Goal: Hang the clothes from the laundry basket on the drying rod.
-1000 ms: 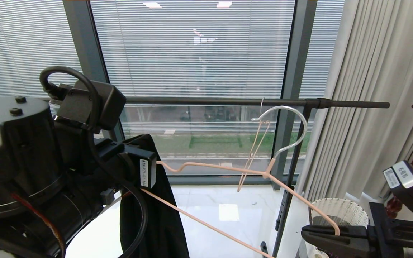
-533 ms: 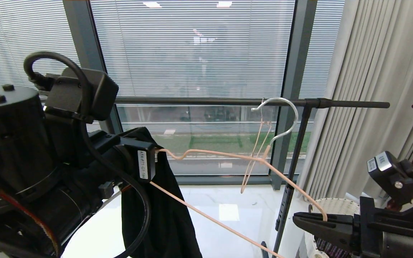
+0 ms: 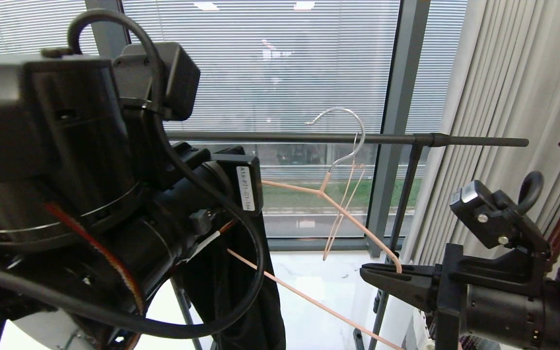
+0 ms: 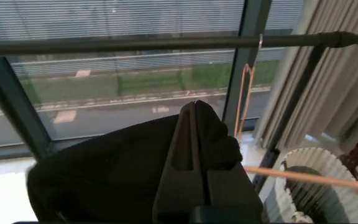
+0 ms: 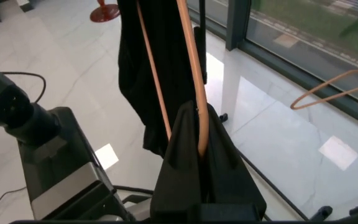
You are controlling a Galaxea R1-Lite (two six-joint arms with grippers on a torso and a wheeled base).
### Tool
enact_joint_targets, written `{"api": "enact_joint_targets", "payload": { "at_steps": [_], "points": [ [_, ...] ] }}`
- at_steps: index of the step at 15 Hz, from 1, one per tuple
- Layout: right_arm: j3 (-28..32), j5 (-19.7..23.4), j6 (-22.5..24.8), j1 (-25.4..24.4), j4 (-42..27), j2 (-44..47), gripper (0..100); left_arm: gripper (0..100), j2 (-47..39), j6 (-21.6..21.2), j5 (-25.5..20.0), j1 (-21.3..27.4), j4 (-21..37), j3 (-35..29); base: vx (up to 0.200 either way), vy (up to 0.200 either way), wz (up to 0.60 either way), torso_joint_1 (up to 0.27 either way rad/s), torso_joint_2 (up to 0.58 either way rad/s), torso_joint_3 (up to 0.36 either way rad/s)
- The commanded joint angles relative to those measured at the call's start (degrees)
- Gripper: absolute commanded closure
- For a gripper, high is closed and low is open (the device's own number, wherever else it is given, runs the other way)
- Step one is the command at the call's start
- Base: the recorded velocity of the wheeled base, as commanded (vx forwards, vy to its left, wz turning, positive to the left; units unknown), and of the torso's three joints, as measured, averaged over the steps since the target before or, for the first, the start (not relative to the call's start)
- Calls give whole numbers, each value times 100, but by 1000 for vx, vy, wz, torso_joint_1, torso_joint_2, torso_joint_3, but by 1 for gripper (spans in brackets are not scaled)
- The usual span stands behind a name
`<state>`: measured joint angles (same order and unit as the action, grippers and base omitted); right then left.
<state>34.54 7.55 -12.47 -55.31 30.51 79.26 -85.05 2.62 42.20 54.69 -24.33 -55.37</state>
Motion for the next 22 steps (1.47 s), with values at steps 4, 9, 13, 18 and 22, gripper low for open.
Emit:
{"api": "enact_joint_targets", "payload": {
  "at_steps": [4,9,13,18,22],
  "points": [
    [291,1,-62,-41,253,792,100,100,-328,54,16,262,7,-273,0,0,0,0,0,0],
    [317,-69,-71,-24,403,942,100,100,-266,63,42,367,34,-194,0,0,0,0,0,0],
    [370,-605,-89,-24,420,942,100,100,349,-605,51,358,227,448,0,0,0,0,0,0],
    [519,-658,-54,-68,737,1039,100,100,516,-789,42,367,218,501,0,0,0,0,0,0],
    [563,-939,-27,-252,737,1039,100,0,551,-745,42,666,210,387,0,0,0,0,0,0]
  ]
}}
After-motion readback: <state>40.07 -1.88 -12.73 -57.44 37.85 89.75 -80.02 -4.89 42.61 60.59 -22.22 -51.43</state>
